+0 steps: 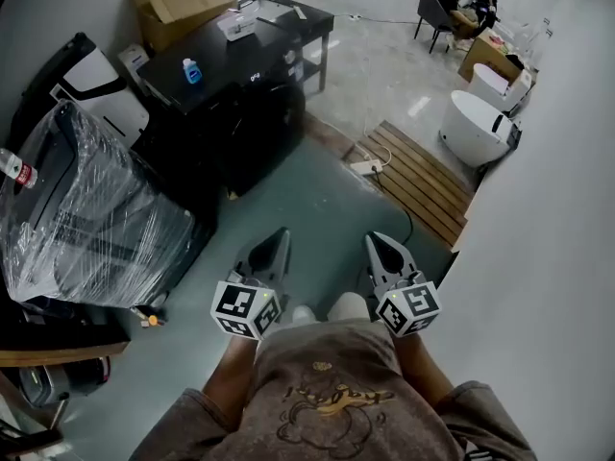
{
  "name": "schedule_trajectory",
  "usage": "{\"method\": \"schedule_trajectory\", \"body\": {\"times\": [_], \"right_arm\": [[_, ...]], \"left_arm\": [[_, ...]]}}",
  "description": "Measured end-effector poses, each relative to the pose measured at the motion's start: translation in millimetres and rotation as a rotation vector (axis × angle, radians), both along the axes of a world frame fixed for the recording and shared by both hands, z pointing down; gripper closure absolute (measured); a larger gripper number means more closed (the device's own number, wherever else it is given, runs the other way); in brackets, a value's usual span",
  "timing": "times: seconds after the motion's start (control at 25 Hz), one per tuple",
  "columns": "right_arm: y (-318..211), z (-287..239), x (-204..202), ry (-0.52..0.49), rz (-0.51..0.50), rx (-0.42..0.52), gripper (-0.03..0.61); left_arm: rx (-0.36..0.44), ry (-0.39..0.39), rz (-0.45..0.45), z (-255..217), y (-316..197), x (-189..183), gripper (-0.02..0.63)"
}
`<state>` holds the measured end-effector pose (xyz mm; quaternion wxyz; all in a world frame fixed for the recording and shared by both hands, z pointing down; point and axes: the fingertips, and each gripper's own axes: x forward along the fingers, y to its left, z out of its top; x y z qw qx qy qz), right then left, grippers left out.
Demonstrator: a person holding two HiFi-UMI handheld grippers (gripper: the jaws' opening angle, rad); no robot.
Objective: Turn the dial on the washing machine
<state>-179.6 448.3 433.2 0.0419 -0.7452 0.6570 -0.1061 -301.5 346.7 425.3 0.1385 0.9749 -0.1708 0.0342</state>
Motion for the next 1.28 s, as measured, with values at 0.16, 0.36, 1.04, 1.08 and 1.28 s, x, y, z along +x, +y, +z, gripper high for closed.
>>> {"method": "schedule_trajectory", "body": {"times": [0.16, 0.36, 1.04, 1.08, 1.28], "right_arm": [[-10, -1, -4, 0.001, 0.007, 0.003, 0.578], [-30, 0, 4, -0.003, 0.016, 0.008, 0.578], [-186, 4, 117, -0.029, -0.074, 0.009, 0.578], [-199, 3, 129, -0.031, -0.084, 0.006, 0.578], [-259, -11, 184, -0.021, -0.144, 0.002, 0.578]], "left_arm": [[0.003, 0.006, 0.009, 0, -11, -1, 0.621], [0.007, 0.013, 0.012, 2, -29, 9, 0.621], [-0.005, -0.01, -0.07, 8, -171, 119, 0.621], [-0.005, -0.009, -0.08, 5, -182, 129, 0.621], [-0.007, -0.005, -0.13, -10, -237, 182, 0.621]]}}
